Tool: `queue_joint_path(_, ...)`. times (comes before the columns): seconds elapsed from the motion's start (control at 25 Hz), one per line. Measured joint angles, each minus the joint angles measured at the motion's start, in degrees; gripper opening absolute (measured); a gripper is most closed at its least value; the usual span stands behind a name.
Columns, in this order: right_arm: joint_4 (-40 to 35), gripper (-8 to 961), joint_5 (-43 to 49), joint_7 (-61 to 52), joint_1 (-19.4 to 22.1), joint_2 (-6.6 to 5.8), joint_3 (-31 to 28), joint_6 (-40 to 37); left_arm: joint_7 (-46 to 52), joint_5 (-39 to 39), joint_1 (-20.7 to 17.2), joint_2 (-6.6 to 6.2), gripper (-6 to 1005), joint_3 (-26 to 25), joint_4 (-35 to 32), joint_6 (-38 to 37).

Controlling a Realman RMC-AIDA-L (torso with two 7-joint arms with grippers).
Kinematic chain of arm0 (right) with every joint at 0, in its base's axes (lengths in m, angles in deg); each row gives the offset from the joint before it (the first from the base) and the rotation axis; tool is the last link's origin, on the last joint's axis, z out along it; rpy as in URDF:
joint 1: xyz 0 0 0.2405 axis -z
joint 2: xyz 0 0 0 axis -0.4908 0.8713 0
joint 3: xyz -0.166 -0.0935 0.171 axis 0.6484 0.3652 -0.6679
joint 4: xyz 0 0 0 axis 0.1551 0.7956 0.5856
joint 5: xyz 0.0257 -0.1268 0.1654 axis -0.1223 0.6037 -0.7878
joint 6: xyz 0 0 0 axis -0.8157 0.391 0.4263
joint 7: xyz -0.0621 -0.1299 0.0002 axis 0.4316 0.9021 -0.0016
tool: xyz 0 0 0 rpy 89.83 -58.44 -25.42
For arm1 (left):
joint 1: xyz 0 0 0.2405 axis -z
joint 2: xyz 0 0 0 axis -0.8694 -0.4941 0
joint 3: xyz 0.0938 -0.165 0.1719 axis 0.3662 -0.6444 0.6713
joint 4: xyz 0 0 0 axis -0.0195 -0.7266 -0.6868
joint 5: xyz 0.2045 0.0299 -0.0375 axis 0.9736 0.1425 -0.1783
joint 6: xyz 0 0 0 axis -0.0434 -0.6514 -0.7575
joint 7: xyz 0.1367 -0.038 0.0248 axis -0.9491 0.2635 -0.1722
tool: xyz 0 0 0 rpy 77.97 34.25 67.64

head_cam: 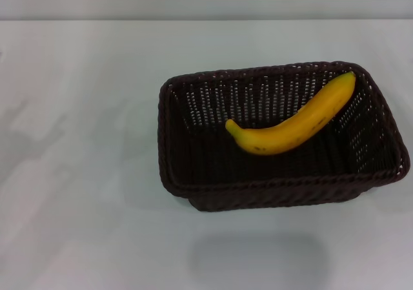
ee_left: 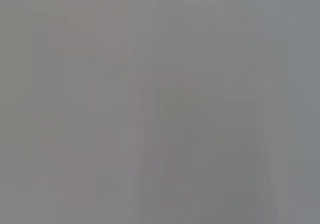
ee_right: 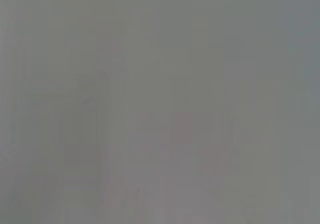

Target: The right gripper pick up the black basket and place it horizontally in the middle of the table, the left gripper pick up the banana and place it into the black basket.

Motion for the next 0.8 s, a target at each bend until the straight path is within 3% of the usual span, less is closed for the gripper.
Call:
queue_joint_path(0.08, -0.56, 783, 0.23, -0.93, 0.13, -0.31, 0.03, -0.03, -5.07, -4.95, -1.37, 0.06, 884, 0.01, 4.48, 1.90)
queue_joint_path(0.28, -1.17, 783, 1.49, -5.52, 0.28, -3.19, 0.93, -0.23, -12.93, -16.20, -2.34, 0.03, 884, 0.02, 17.86, 9.04)
queue_joint_path(0.4, -0.99, 783, 2.47, -5.34, 0.69, -3.79, 0.56, -0.71, -16.33, -18.78, -2.54, 0.09, 884, 0.02, 22.41, 11.03)
queue_joint_path(0.8, -1.10, 783, 2.12, 0.22, 2.45, -0.59, -5.93, -0.16, -22.17, -26.58, -2.28, 0.23, 884, 0.02, 31.55, 15.10)
